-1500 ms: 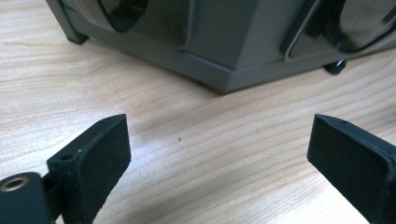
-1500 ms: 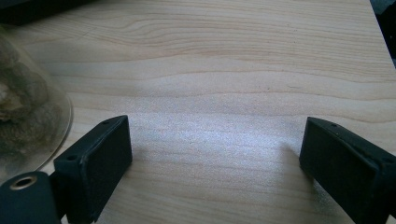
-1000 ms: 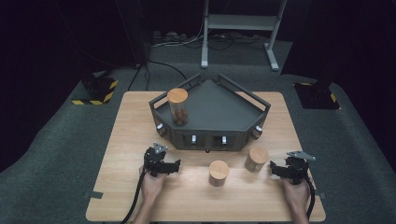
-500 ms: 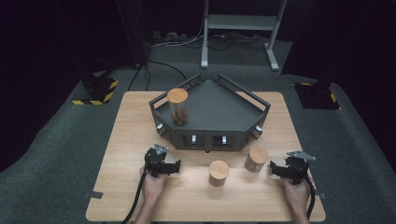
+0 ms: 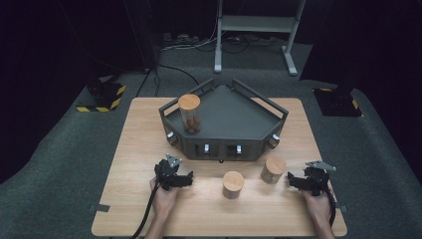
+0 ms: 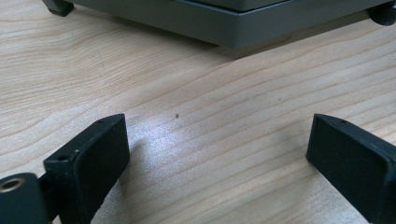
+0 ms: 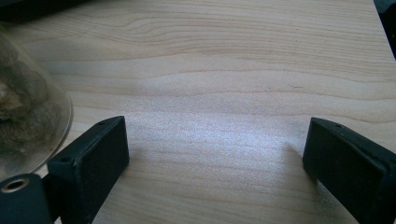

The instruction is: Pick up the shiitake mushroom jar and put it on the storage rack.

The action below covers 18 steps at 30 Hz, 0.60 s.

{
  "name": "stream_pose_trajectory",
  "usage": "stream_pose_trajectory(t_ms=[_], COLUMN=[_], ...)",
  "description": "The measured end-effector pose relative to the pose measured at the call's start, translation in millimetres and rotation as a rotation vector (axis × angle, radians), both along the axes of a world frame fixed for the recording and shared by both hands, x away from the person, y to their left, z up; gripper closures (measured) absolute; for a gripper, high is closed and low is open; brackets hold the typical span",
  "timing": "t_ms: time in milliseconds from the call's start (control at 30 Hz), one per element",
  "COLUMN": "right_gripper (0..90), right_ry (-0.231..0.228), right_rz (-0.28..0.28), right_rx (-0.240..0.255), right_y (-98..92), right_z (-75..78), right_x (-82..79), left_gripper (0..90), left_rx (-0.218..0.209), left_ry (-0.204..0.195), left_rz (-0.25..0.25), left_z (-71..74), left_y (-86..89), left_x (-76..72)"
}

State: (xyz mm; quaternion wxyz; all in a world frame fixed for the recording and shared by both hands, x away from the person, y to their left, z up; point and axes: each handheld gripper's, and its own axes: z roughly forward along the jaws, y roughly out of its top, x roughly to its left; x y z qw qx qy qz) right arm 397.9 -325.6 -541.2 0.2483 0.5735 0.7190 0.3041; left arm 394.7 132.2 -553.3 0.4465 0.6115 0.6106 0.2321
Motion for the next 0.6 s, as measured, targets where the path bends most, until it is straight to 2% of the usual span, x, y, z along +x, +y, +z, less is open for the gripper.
stream_pose_trajectory(t_ms=[100, 300, 400, 600], right_gripper=[6.1, 7.2, 7.2, 7.3], right_ry=[0.0, 0.001, -0.009, -0.002], right_rz=[0.01, -0.008, 0.013, 0.056], right_rx=[0.0, 0.024, 0.026, 0.016], right_y=[-0.7, -4.6, -6.0, -1.8], right_z=[0.0, 5.1, 10.6, 15.1], right_x=[0.1, -2.9, -8.5, -19.8], left_gripper=[5.5, 5.5, 5.5, 5.5], left_rx=[0.0, 0.0, 0.0, 0.001], left_ry=[0.0, 0.0, 0.001, 0.0], left_rz=[0.0, 0.0, 0.0, 0.0], left_z=[0.0, 0.0, 0.0, 0.0], left_y=[-0.1, -0.1, -0.1, -0.1], left_x=[0.0, 0.0, 0.0, 0.0])
